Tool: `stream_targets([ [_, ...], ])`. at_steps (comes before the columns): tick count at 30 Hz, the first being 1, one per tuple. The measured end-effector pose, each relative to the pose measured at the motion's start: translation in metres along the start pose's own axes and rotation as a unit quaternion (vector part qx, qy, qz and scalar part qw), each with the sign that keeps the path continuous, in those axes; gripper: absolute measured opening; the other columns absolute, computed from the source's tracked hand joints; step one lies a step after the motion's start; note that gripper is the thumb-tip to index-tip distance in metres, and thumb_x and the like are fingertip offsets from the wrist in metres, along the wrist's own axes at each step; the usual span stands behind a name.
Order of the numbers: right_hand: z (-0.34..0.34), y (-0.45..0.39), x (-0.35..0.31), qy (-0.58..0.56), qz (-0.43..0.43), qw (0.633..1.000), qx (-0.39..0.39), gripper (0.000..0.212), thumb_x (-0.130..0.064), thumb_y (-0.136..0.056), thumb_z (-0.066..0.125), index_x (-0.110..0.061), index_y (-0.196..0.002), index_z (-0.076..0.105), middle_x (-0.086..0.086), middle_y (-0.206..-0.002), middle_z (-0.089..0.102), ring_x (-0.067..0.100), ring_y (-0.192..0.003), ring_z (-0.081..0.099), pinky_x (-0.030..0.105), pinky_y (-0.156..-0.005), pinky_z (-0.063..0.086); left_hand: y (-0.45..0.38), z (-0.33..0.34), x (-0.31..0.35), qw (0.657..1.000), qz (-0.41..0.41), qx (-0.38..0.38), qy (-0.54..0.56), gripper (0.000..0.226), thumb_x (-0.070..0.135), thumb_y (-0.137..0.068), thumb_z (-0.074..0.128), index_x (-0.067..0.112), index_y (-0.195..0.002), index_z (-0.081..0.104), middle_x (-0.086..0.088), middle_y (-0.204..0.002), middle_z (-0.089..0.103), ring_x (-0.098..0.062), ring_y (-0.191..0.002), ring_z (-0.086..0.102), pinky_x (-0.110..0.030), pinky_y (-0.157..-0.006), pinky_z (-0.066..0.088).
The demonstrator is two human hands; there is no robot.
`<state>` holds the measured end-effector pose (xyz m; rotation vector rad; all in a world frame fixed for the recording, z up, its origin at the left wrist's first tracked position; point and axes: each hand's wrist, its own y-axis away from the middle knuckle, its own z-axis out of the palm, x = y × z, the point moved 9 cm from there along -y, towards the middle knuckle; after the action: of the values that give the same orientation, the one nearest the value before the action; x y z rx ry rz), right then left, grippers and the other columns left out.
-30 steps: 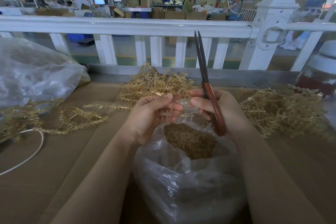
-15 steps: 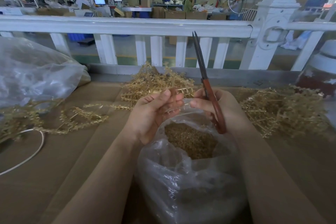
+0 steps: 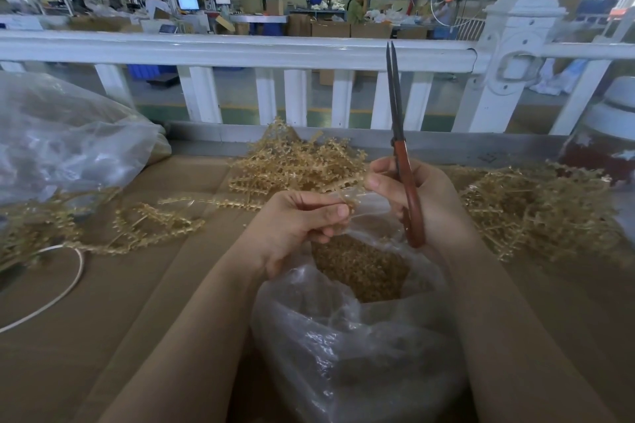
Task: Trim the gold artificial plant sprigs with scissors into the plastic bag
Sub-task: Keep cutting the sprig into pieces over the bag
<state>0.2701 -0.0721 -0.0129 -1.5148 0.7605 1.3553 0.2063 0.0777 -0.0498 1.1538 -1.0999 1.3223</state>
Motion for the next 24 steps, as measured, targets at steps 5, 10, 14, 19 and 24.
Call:
stream_targets([
  [5,0.0,-0.002,-0.001,0.018,-0.017,1.0,-0.004,0.022,-0.013,-0.077,0.082,-0.012,-0.096,0.071,-0.015,-0.058,0.063,-0.003,-0.048,0.057,0.007,-0.048,0.041,0.004,0.011,0.006,0.995,0.018,-0.018,-0.092,0.017,0.029,-0.069,0.079,0.021,-0.085,0.081,-0.01,-0.084,0.077,-0.012,-0.053,0.068,-0.018,-0.045,0.05],
  [10,-0.005,-0.005,0.003,-0.055,0.0,0.998,-0.002,0.019,0.001,-0.083,0.076,-0.018,-0.088,0.074,-0.006,-0.076,0.068,0.005,-0.049,0.05,0.014,-0.048,0.04,0.012,-0.009,0.036,0.962,0.179,0.144,-0.15,0.046,0.033,-0.078,0.079,-0.001,-0.055,0.059,-0.007,-0.047,0.054,-0.009,-0.037,0.043,-0.013,-0.05,0.046],
  [14,-0.002,-0.005,0.001,-0.096,-0.009,0.995,-0.041,0.02,0.001,-0.082,0.074,-0.014,-0.094,0.072,-0.01,-0.065,0.063,0.01,-0.048,0.042,0.018,-0.046,0.037,0.025,-0.034,0.053,0.921,0.255,0.272,-0.111,0.044,0.02,-0.08,0.081,-0.004,-0.068,0.047,-0.009,-0.062,0.04,-0.009,-0.055,0.037,-0.013,-0.061,0.044],
  [19,0.011,-0.002,-0.002,-0.116,-0.004,0.988,-0.105,0.022,-0.006,-0.075,0.071,-0.012,-0.096,0.071,-0.008,-0.067,0.063,0.009,-0.05,0.045,0.017,-0.05,0.042,0.007,-0.004,0.031,0.969,0.136,0.058,-0.197,0.061,0.049,-0.077,0.074,0.026,-0.131,0.059,0.012,-0.129,0.059,-0.004,-0.117,0.057,-0.017,-0.089,0.049],
  [24,0.015,0.0,-0.005,-0.09,-0.015,0.989,-0.116,0.019,-0.005,-0.073,0.074,-0.018,-0.088,0.074,-0.005,-0.075,0.069,0.011,-0.068,0.067,0.018,-0.063,0.053,0.008,0.029,0.024,0.985,0.116,-0.087,-0.096,0.031,0.013,-0.077,0.076,-0.001,-0.103,0.067,-0.003,-0.091,0.073,-0.012,-0.083,0.07,-0.022,-0.077,0.054],
])
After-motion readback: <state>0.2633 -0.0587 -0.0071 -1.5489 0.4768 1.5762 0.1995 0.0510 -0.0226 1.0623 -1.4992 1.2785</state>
